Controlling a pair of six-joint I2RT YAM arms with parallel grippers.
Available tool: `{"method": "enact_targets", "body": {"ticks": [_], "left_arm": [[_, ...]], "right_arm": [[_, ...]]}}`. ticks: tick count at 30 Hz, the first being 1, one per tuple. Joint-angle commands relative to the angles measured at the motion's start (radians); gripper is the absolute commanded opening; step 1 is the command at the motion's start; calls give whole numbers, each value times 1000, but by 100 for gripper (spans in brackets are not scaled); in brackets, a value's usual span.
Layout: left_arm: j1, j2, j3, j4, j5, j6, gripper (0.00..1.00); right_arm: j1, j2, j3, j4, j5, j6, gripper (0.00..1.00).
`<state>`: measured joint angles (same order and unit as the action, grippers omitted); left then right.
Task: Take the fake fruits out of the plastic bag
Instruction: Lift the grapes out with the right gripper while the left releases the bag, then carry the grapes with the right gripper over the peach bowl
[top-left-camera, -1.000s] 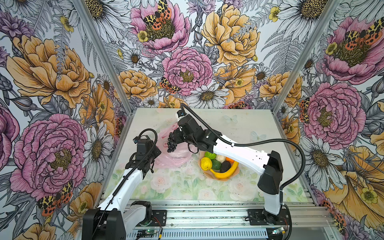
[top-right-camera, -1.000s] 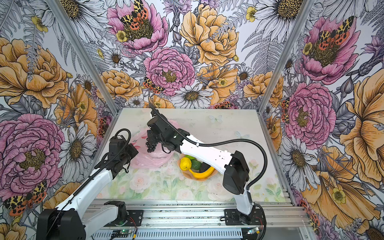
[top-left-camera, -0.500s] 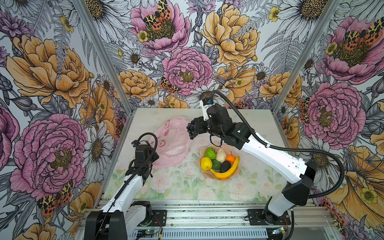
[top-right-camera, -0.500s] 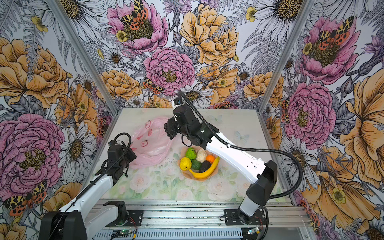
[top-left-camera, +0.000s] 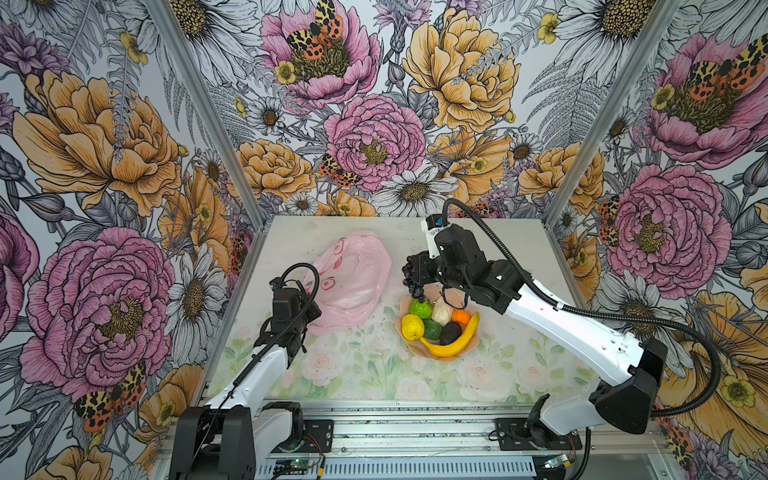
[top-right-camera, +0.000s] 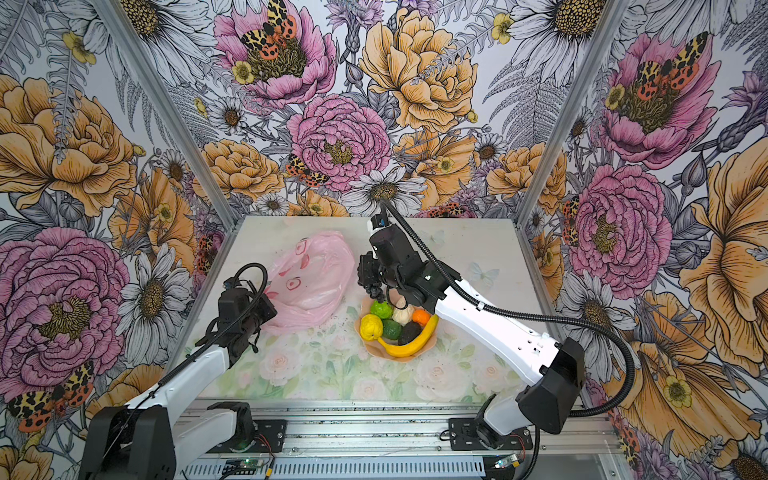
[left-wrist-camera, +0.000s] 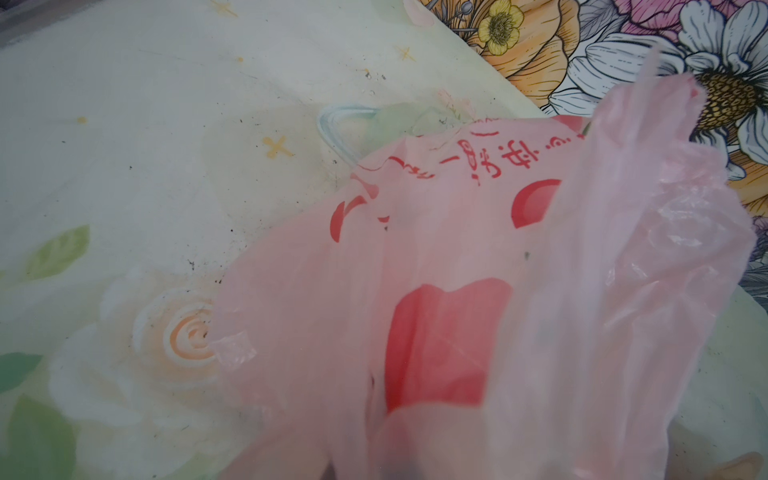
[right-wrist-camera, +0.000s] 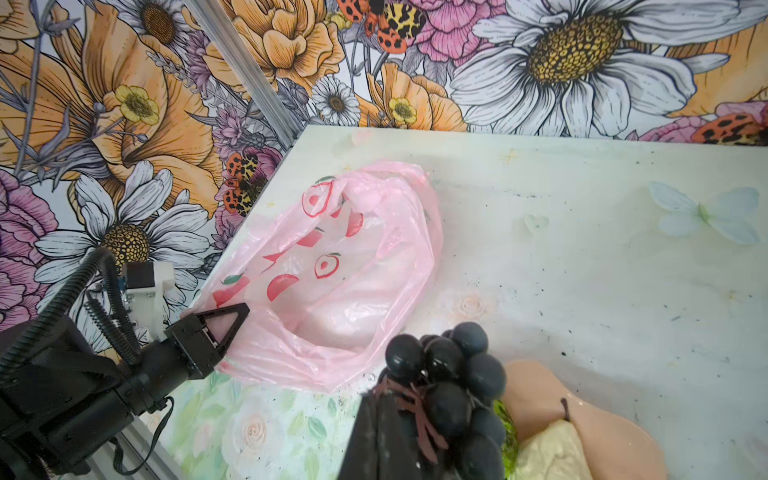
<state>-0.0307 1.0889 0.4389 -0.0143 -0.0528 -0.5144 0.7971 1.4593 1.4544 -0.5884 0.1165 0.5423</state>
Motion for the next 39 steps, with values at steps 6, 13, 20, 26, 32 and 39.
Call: {"method": "enact_targets", "body": {"ticks": [6,13,20,26,32,39], "left_arm": [[-11,28,0,37,22,26,0],[-12,34,0,41,22,27,0],[-16,35,2,42,21,26,0],[-19,38,1,41,17,29,0],[-22,36,1,42,15,30,0],[-24,45,5,41,15,31,0]], "right_arm": [[2,-51,-73,18,-9,40,0],[-30,-96,-132,16,59,59,0],[-99,-101,-162,13,37,128,0],[-123,-47,-117,15,13,138,0],[-159,-37,-145,14,12,156,0],[-180,-31,-194,14,16,174,0]]}}
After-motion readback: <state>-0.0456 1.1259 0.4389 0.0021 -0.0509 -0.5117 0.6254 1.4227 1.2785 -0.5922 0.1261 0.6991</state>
